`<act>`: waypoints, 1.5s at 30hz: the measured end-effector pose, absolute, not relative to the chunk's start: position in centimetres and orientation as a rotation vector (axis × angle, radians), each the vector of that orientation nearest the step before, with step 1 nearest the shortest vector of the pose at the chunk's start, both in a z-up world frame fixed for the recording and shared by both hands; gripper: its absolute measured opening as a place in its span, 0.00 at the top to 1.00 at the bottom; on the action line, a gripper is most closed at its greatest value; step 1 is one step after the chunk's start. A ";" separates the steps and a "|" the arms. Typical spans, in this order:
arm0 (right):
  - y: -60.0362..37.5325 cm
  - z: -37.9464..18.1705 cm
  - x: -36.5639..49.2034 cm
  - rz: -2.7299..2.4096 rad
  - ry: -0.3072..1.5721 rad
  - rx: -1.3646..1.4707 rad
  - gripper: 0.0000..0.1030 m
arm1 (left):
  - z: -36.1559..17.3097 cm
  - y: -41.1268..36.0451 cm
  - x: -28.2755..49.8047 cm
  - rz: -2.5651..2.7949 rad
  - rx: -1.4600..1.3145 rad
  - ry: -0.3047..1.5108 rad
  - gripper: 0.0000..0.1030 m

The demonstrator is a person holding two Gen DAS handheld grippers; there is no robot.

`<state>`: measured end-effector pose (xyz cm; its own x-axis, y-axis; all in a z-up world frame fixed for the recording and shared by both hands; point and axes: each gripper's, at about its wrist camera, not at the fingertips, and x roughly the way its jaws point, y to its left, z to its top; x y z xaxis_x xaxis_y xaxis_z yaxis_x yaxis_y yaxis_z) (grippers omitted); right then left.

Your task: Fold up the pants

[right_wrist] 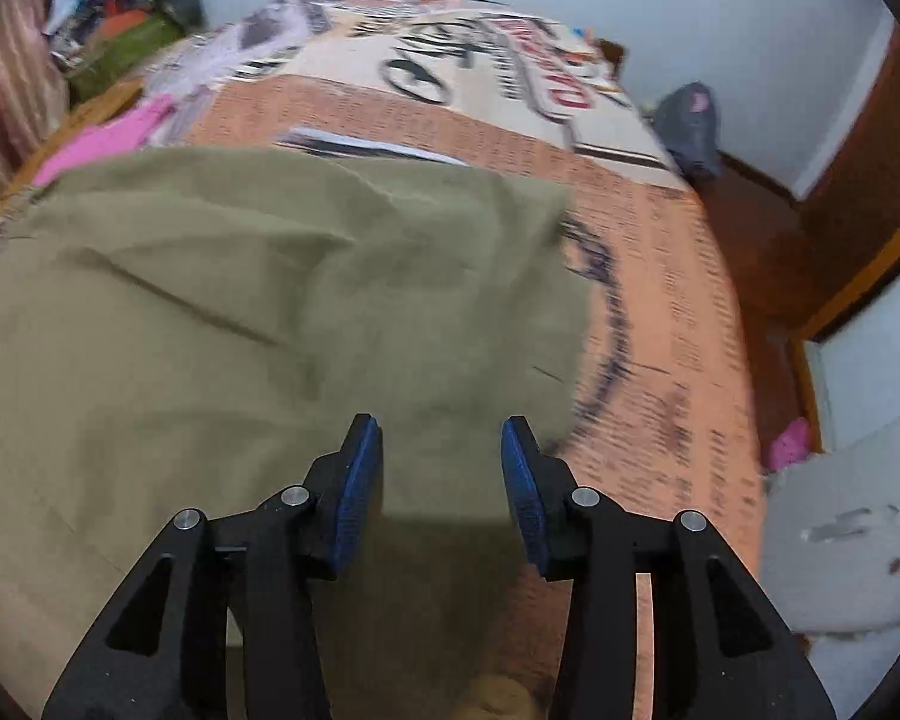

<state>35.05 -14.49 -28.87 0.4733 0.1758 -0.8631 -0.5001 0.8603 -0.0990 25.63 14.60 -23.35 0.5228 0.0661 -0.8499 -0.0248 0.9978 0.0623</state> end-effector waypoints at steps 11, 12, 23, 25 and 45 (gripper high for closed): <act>-19.2 -22.3 30.4 0.417 0.904 -0.233 0.60 | -17.2 16.0 20.1 0.115 -0.024 0.923 0.27; -18.9 -21.7 29.7 0.437 0.889 -0.217 0.59 | -16.5 15.9 19.1 0.104 -0.052 0.910 0.27; -13.2 -25.4 23.4 0.615 0.938 -0.159 0.52 | -18.0 15.1 13.1 0.071 -0.283 0.935 0.20; -13.5 -26.6 22.8 0.606 0.951 -0.144 0.51 | -19.1 15.2 12.5 0.072 -0.339 0.945 0.17; -10.7 -22.3 22.3 0.611 0.823 -0.143 0.46 | -24.5 14.6 15.4 -0.105 -0.733 0.997 0.16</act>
<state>22.26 -10.73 -22.30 0.5199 0.4536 -0.7238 -0.5609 0.8204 0.1113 15.36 14.60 -24.46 0.5591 -0.4005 -0.7259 -0.2412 0.7591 -0.6046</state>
